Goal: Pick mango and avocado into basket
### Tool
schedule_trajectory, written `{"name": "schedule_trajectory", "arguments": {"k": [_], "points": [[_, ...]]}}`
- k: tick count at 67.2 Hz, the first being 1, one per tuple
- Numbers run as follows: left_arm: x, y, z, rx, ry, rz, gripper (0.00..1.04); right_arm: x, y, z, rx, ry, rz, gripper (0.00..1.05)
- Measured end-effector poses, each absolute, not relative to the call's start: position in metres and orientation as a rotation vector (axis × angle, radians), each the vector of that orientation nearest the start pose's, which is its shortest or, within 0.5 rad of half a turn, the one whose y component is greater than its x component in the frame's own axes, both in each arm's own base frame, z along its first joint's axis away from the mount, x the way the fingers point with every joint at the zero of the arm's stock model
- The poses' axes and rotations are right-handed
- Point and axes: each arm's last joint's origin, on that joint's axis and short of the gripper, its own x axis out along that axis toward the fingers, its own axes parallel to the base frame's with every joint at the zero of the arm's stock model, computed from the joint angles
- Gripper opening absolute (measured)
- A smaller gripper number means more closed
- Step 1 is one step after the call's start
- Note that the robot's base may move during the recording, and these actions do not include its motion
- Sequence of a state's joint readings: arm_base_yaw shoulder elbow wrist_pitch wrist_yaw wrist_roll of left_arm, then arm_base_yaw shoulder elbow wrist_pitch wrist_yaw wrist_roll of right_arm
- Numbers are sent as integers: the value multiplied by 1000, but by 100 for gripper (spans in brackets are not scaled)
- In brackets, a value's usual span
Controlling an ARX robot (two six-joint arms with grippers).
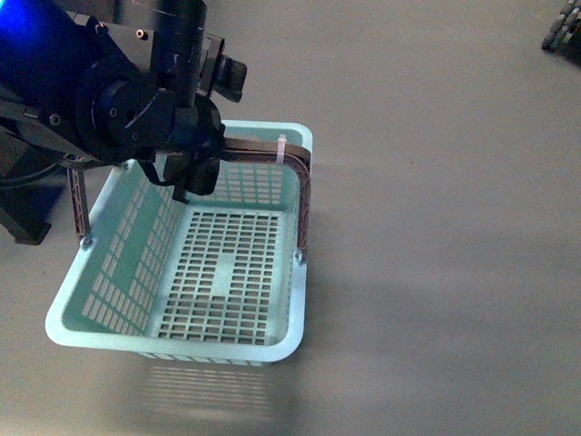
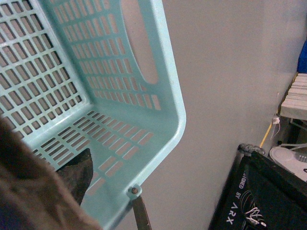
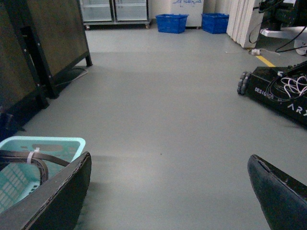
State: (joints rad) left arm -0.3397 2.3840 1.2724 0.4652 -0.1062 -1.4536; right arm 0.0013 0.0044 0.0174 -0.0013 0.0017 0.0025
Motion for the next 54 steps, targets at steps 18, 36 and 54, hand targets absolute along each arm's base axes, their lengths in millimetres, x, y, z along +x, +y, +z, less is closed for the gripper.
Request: {"name": "schedule_trajectory", "arguments": {"k": [18, 36, 54], "points": [[420, -143, 22, -1272, 687, 392, 28, 97, 0, 169, 2, -12, 0, 96], [395, -135, 28, -1356, 663, 442, 15, 97, 0, 169, 2, -12, 0, 96], [329, -112, 122, -1439, 525, 410, 15, 97, 0, 169, 2, -12, 0, 96]]}}
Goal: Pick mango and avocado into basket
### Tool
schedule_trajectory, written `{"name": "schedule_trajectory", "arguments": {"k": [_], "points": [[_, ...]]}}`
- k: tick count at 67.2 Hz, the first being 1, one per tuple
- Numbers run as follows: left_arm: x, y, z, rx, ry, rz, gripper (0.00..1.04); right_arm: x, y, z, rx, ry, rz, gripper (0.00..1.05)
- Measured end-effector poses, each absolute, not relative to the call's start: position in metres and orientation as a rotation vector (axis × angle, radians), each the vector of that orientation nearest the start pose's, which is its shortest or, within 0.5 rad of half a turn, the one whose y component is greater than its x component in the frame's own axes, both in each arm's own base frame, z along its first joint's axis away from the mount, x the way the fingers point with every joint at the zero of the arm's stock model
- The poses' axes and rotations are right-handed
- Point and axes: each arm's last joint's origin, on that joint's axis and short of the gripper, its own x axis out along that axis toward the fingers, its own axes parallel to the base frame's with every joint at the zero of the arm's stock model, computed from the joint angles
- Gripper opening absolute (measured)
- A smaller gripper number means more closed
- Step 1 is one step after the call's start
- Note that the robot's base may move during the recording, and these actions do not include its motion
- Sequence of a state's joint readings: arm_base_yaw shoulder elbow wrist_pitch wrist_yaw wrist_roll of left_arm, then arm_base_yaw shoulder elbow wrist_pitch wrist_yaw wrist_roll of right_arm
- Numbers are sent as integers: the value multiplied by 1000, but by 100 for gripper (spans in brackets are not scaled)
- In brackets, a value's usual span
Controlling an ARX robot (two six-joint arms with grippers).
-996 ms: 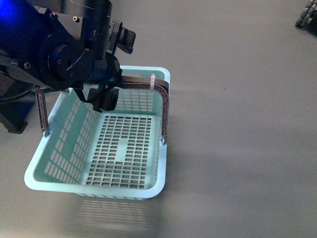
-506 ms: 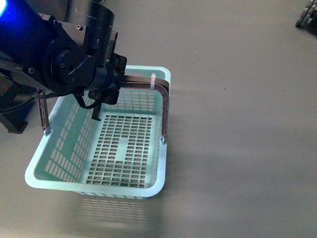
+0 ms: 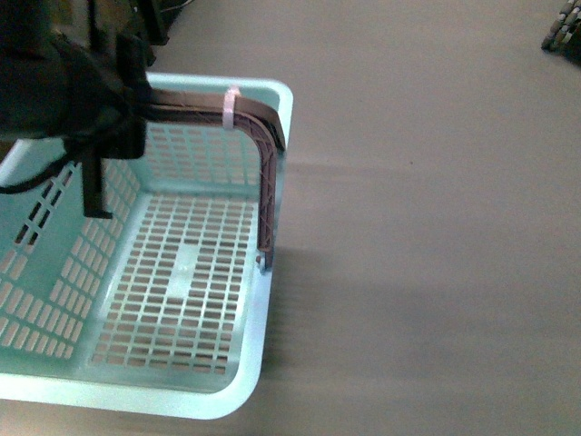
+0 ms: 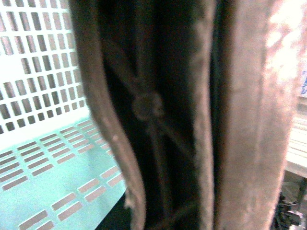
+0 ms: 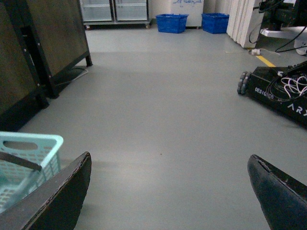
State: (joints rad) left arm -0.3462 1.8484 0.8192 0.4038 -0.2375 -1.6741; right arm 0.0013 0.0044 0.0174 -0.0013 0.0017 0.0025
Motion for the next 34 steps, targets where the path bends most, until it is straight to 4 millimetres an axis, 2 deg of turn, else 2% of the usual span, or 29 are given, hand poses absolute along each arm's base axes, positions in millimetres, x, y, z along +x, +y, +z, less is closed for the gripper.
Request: {"name": "schedule_trajectory", "arguments": {"k": [14, 34], "points": [[287, -96, 185, -1455, 435, 382, 15, 97, 0, 169, 3, -12, 0, 96], [228, -78, 251, -1468, 324, 342, 15, 97, 0, 169, 3, -12, 0, 96]]}}
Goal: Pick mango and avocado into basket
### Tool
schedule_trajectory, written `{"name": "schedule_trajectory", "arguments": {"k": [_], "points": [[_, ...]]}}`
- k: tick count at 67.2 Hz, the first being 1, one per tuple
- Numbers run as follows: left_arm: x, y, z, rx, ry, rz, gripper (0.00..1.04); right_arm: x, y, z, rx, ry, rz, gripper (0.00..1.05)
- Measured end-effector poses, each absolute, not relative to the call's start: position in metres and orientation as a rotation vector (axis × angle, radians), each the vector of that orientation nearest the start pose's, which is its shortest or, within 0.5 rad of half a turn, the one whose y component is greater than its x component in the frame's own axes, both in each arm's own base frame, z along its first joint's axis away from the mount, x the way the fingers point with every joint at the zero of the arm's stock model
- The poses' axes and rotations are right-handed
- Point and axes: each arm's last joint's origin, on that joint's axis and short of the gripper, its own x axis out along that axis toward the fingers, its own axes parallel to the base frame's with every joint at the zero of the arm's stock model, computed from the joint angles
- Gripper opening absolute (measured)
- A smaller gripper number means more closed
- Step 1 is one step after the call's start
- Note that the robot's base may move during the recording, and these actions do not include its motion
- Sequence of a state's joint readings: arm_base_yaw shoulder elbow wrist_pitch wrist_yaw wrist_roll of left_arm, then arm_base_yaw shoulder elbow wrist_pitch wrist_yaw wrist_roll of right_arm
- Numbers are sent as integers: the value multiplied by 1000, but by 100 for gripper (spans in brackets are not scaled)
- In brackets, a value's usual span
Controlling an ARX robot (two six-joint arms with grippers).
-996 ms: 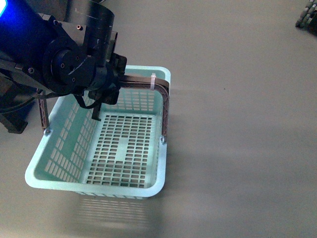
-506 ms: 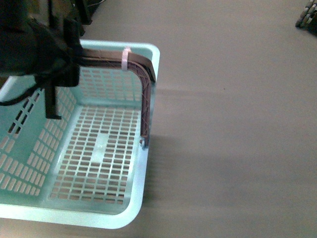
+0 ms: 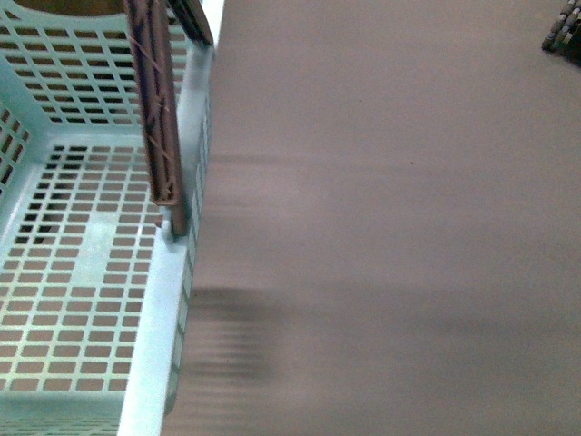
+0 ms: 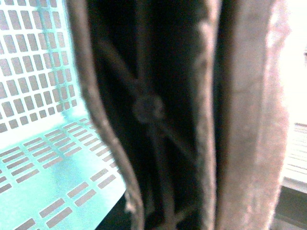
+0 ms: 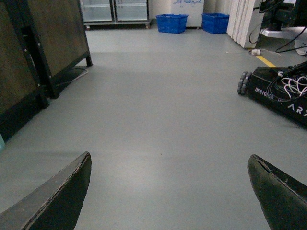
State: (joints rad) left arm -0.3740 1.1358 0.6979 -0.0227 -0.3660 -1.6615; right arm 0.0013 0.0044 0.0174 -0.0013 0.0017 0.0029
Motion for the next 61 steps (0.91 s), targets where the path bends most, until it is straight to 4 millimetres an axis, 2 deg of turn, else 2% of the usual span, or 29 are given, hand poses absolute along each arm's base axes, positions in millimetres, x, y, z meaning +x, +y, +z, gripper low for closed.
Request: {"name": "schedule_trajectory", "arguments": {"k": [11, 18, 61], "points": [[197, -79, 276, -1436, 320, 276, 15, 97, 0, 169, 3, -12, 0, 96], [186, -79, 281, -1386, 334, 257, 15, 97, 0, 169, 2, -12, 0, 96], [185, -79, 281, -1340, 329, 256, 15, 97, 0, 169, 2, -12, 0, 96]]}}
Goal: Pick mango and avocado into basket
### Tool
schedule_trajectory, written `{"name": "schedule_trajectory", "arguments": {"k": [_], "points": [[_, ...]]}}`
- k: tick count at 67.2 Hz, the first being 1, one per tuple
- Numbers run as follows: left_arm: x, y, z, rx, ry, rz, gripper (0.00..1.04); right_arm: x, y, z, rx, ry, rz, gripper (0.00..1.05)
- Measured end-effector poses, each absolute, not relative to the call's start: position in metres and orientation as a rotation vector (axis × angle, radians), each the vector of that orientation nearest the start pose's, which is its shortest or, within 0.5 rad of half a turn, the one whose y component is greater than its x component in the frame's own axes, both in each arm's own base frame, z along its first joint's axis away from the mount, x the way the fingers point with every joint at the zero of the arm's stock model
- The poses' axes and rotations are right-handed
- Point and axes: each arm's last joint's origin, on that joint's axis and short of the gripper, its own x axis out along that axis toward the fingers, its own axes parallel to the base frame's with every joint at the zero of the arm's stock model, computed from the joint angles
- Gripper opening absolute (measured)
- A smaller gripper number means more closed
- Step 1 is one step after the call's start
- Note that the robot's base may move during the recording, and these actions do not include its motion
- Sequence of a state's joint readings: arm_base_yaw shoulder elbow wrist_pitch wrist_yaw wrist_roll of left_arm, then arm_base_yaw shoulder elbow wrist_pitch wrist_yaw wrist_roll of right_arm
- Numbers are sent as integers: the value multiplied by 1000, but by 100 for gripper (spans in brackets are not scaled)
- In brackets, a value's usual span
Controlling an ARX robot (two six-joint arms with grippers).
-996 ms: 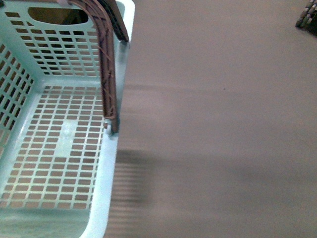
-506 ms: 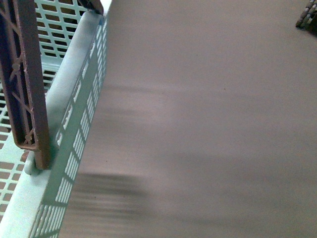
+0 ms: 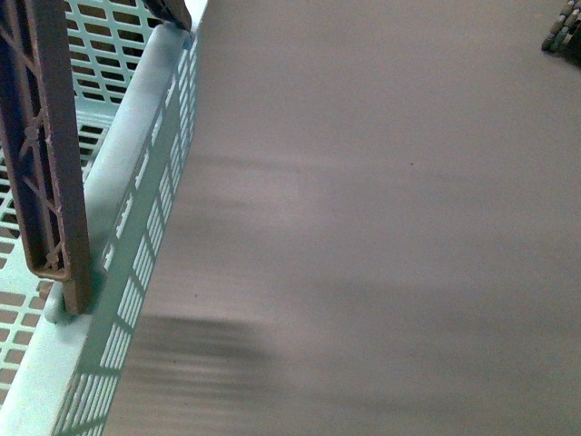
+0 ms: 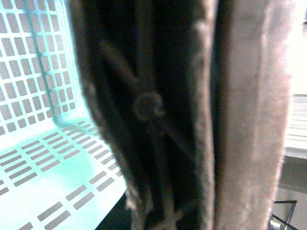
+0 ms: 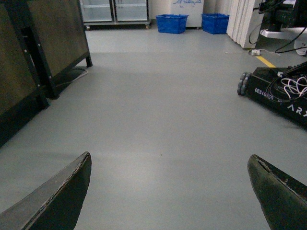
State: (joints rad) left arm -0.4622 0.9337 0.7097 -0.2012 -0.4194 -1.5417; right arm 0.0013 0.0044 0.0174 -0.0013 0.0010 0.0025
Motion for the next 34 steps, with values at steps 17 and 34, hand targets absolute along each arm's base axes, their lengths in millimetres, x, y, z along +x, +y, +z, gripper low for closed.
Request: {"name": "schedule_trajectory", "arguments": {"k": [17, 34], "points": [[185, -79, 281, -1339, 330, 257, 15, 97, 0, 169, 2, -12, 1, 96], [185, -79, 281, -1339, 329, 257, 15, 97, 0, 169, 3, -12, 1, 96]]}}
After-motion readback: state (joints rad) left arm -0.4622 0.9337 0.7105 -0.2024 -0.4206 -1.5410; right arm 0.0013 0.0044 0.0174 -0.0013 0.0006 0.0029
